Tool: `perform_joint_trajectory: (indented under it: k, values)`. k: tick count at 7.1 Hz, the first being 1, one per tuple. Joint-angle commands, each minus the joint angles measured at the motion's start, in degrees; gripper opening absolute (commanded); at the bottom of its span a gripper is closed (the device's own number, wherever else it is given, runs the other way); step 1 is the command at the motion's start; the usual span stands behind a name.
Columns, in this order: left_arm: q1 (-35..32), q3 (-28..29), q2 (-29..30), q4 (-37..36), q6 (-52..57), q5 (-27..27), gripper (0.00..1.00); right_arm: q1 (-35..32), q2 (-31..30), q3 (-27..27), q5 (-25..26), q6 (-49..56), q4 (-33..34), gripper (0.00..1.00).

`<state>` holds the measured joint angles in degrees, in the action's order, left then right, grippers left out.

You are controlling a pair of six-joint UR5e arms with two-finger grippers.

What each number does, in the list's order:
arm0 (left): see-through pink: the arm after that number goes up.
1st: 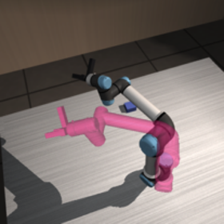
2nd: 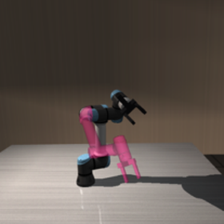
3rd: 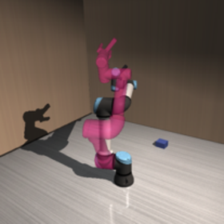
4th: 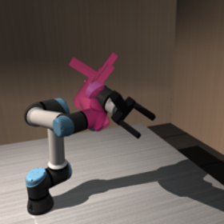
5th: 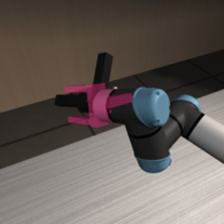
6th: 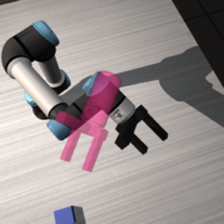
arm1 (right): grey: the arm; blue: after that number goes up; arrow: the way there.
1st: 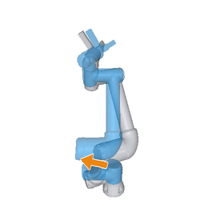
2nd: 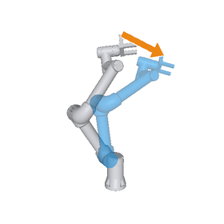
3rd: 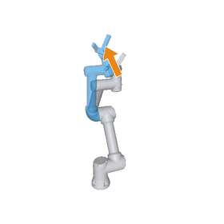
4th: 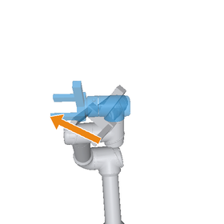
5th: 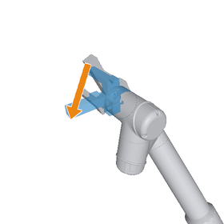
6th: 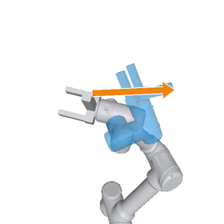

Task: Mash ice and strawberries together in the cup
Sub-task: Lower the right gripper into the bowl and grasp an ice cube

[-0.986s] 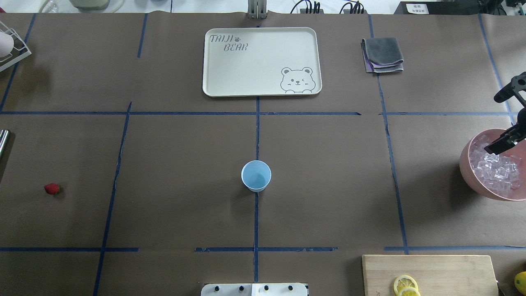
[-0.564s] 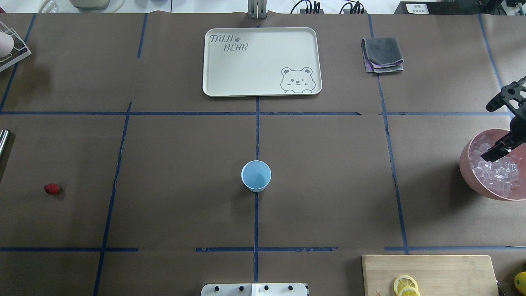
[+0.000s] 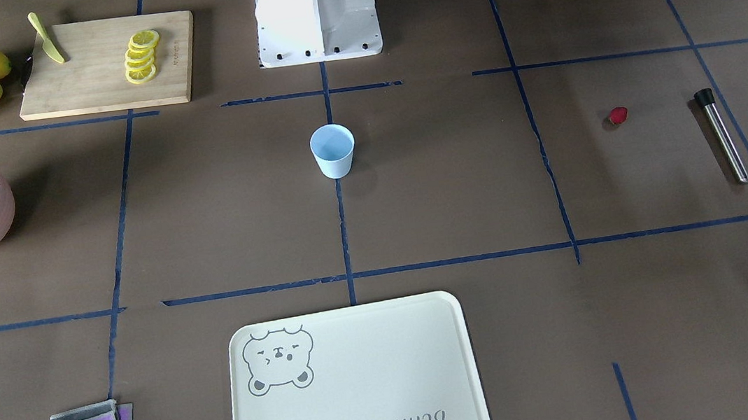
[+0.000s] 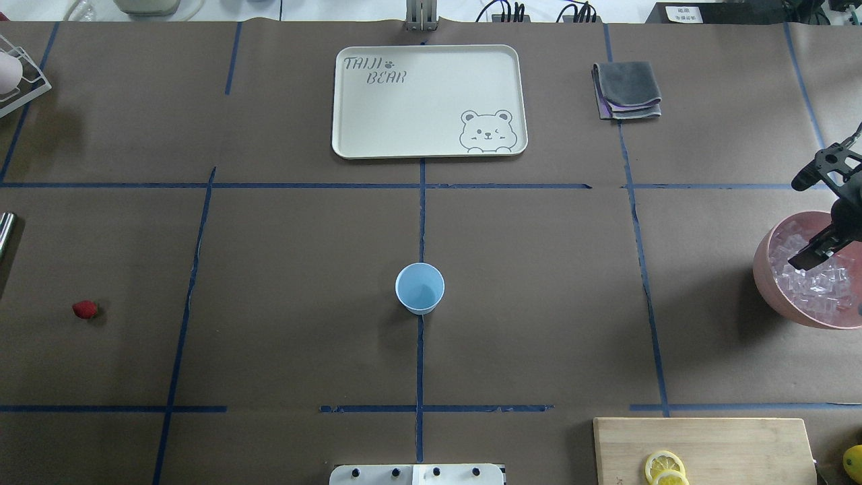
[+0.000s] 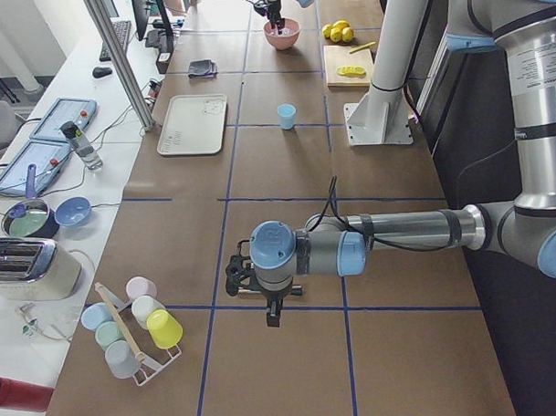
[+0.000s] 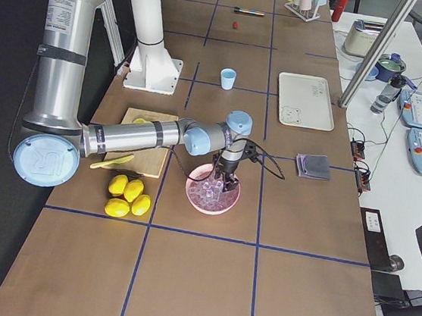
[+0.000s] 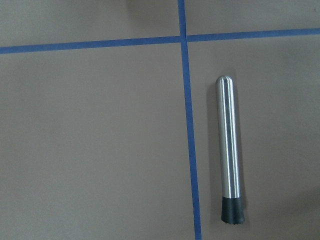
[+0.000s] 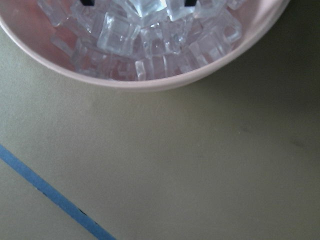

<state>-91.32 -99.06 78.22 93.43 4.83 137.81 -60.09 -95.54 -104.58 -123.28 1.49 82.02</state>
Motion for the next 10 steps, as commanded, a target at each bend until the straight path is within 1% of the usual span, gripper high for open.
perform_joint_trajectory:
  k: [1, 4, 9, 10]
  values:
    - [0.0, 0.0, 0.0, 0.0, 0.0, 0.0, 1.00, 0.2, -0.2, 0.3, 0.0, 0.0, 0.1, 0.66]
    - [0.0, -0.1, 0.0, 0.0, 0.0, 0.0, 1.00, 0.1, -0.4, 0.2, -0.9, -0.1, 0.2, 0.64]
    - [0.0, -0.2, 0.0, 0.0, 0.0, 0.1, 1.00, 0.1, -1.2, -0.4, -0.9, -0.1, 0.1, 0.61]
    - [0.0, -0.2, 0.0, 0.0, 0.0, 0.0, 1.00, 0.1, -1.1, -0.3, -0.9, -0.1, 0.1, 0.54]
